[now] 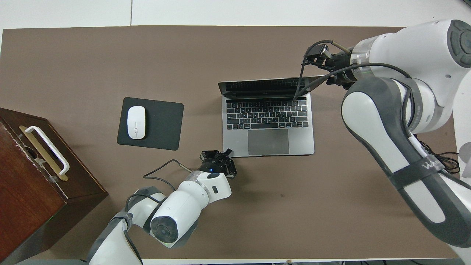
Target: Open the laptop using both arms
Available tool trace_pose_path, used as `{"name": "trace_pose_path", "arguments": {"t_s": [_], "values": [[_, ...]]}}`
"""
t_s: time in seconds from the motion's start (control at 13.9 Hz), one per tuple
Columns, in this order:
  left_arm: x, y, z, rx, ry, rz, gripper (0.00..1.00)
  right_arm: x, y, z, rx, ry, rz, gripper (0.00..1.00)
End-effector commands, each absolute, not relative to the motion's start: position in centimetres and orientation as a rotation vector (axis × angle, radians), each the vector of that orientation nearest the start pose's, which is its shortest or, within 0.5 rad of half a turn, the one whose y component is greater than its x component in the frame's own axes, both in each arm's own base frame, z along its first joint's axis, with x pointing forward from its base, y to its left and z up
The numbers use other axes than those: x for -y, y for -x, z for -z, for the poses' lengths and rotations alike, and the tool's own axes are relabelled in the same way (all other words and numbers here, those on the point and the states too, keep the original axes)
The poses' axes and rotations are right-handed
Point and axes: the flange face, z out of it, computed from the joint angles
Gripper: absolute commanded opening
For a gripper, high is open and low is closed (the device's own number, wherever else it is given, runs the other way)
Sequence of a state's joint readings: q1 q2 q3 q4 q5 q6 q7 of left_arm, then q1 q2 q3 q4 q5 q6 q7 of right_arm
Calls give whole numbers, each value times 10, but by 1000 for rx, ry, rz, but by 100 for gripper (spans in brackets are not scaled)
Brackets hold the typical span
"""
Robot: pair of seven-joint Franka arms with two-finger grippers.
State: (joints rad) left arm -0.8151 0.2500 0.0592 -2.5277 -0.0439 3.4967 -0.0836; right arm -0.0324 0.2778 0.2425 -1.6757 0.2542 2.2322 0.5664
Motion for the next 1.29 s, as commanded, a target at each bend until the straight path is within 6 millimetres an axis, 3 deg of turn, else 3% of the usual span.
{"name": "trace_pose_path", "arguments": {"t_s": [0.0,0.14,0.29,0.5,0.65,1.22], "values": [[334,-385,-244,-989,3046,1071,0,-120,-663,-475,-645,2705,240,100],[333,-385,-244,-989,3047,1069,0,-117,-664,-469,-648,2714,233,100],[333,-385,-243,-989,3047,1064,0,-115,-670,-480,-642,2708,266,100],[334,-385,-244,-989,3046,1071,0,-114,-671,-480,-621,2719,271,100],[333,-386,-244,-987,3047,1071,0,-97,-673,-478,-614,2733,280,100],[327,-407,-270,-827,3090,1161,0,-71,-670,-486,-309,2958,275,100]]}}
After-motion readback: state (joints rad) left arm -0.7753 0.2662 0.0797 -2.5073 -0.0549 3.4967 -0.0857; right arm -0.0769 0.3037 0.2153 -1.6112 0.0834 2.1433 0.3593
